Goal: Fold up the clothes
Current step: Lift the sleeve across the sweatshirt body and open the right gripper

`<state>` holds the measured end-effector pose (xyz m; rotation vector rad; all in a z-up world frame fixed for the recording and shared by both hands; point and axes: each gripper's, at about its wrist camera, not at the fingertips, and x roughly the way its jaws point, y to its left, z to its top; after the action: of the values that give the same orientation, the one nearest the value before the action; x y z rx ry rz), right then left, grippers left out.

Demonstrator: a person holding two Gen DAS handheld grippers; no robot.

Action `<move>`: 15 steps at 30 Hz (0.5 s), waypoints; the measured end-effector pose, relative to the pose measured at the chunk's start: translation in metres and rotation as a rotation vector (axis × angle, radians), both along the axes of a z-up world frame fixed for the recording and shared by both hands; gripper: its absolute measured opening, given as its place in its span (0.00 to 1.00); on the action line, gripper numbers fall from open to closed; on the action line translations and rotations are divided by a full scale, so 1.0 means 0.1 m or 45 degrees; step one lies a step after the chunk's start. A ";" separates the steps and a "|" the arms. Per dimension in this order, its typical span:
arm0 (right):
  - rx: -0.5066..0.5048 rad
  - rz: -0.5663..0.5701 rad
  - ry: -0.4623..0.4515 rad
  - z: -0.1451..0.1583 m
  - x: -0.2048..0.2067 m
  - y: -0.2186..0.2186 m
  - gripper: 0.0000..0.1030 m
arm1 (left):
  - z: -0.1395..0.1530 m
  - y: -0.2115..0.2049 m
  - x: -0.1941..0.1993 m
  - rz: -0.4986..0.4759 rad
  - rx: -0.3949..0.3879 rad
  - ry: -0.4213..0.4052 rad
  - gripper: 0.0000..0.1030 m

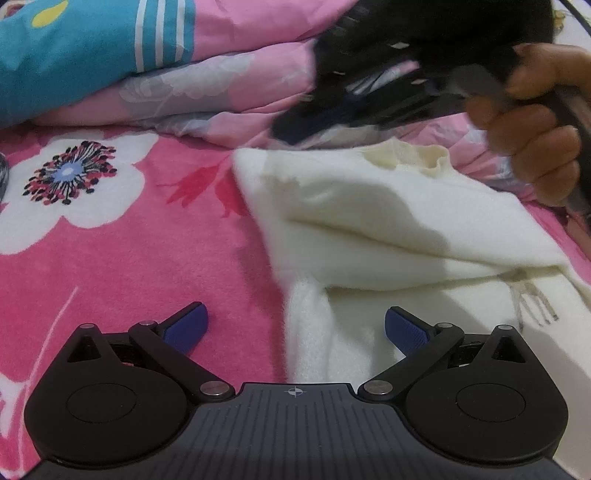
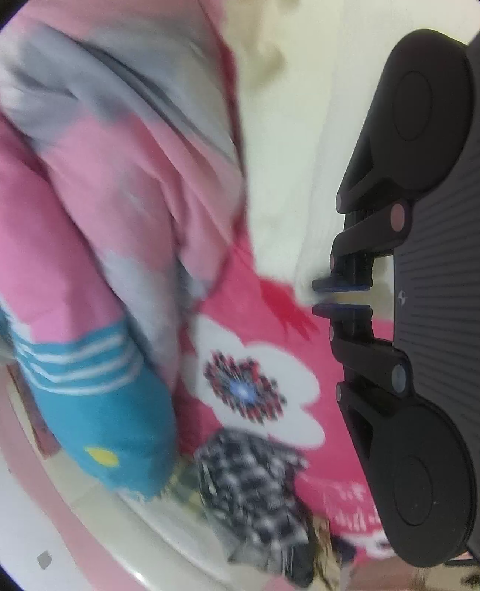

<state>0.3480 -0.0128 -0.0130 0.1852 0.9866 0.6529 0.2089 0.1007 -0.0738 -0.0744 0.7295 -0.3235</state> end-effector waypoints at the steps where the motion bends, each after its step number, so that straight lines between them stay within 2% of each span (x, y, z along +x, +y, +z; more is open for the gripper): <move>1: 0.039 0.017 -0.007 -0.01 -0.01 0.03 0.07 | 0.00 0.00 0.00 -0.001 0.002 -0.002 1.00; 5: 0.182 0.050 -0.118 0.17 -0.12 -0.08 0.07 | 0.00 0.00 0.00 -0.003 -0.003 -0.004 1.00; 7: 0.161 0.048 -0.212 0.31 -0.23 -0.23 0.08 | 0.01 0.00 0.00 -0.002 -0.008 -0.004 1.00; 9: 0.071 0.067 -0.308 0.40 -0.39 -0.37 0.11 | 0.03 0.01 0.00 0.000 -0.019 -0.006 1.00; 11: -0.065 0.095 -0.383 0.38 -0.56 -0.45 0.14 | 0.05 0.03 -0.01 0.011 -0.038 -0.016 0.99; 13: -0.122 0.062 -0.408 0.35 -0.73 -0.60 0.14 | 0.10 0.05 -0.02 0.028 -0.056 -0.041 0.99; 15: -0.057 -0.044 -0.409 0.39 -0.96 -0.96 0.14 | 0.14 0.08 -0.03 0.043 -0.076 -0.077 0.99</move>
<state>0.2524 -0.1092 0.0256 0.0547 0.6869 0.6064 0.2055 0.1082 -0.0594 -0.1329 0.6578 -0.3137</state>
